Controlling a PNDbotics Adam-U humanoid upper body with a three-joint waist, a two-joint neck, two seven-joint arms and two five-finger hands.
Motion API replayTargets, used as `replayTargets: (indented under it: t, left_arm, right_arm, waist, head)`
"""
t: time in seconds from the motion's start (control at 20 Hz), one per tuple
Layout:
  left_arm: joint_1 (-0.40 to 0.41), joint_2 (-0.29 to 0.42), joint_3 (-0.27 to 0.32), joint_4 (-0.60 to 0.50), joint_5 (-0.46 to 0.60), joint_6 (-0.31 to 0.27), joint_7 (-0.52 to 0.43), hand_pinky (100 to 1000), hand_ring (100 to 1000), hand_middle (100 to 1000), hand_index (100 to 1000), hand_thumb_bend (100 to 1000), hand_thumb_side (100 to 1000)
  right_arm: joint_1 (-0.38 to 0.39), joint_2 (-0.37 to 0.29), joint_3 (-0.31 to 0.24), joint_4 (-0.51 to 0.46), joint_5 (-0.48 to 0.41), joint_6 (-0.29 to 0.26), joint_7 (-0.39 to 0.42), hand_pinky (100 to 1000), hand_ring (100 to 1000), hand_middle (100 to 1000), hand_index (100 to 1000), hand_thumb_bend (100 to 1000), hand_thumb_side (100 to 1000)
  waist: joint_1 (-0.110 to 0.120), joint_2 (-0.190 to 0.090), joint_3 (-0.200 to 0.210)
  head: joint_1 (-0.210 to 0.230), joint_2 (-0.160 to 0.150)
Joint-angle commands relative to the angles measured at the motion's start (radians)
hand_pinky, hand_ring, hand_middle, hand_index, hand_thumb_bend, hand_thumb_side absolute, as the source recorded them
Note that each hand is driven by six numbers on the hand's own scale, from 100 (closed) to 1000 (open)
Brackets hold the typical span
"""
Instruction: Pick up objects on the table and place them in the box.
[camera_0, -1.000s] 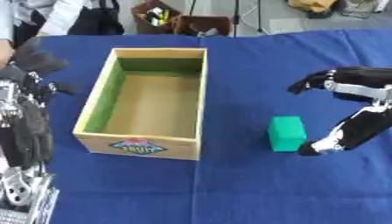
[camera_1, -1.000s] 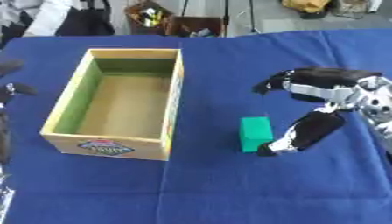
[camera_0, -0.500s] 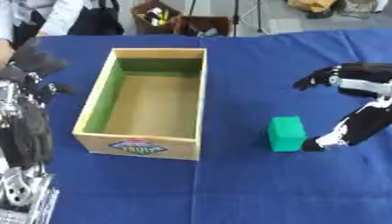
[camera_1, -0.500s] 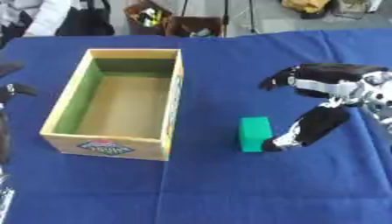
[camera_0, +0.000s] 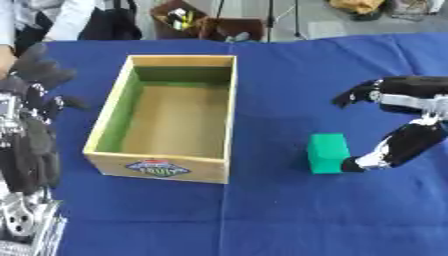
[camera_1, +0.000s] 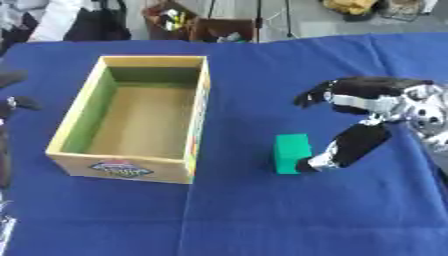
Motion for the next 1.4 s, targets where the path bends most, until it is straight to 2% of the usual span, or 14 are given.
replayTargets:
  t: [0.05,0.25,0.7,1.05,1.1,1.4]
  left_arm:
    - [-0.005,0.017,-0.002,-0.017,-0.001,0.000,-0.002,482,736,875,726,100,978]
    - [-0.006,0.016,-0.003,-0.017,0.000,0.000,-0.003,482,737,875,726,100,978]
    - [-0.006,0.015,-0.004,-0.017,0.001,-0.001,-0.005,482,738,876,726,100,980]
    - [-0.007,0.015,-0.004,-0.017,0.001,-0.001,-0.006,483,739,877,726,100,981]
    - [-0.008,0.015,-0.005,-0.017,0.001,-0.001,-0.006,483,739,876,726,100,981]
    - [-0.009,0.015,-0.005,-0.017,0.002,-0.001,-0.007,483,739,877,726,100,981]
  right_arm:
    - [-0.016,-0.009,0.003,0.003,0.008,-0.008,0.000,901,924,850,955,569,529]
    - [-0.017,-0.002,0.014,0.006,0.014,-0.013,0.000,896,920,838,939,559,522]
    - [-0.016,0.012,0.031,0.053,0.088,-0.025,-0.009,887,913,816,914,515,514]
    - [-0.012,0.017,0.050,0.072,0.095,-0.036,-0.017,882,902,753,871,470,502]
    - [-0.012,0.018,0.052,0.074,0.096,-0.036,-0.020,880,898,741,859,434,493]
    - [-0.013,0.026,0.067,0.086,0.091,-0.032,-0.029,874,884,689,821,440,466]
  waist:
    - [-0.002,-0.016,0.003]
    - [-0.002,-0.014,0.003]
    - [-0.002,-0.011,0.007]
    - [-0.001,-0.009,0.008]
    - [-0.001,-0.009,0.007]
    - [-0.001,-0.010,0.007]
  head:
    - [-0.003,-0.009]
    - [-0.003,-0.009]
    - [-0.006,-0.011]
    - [-0.007,-0.011]
    - [-0.008,-0.011]
    - [-0.008,-0.012]
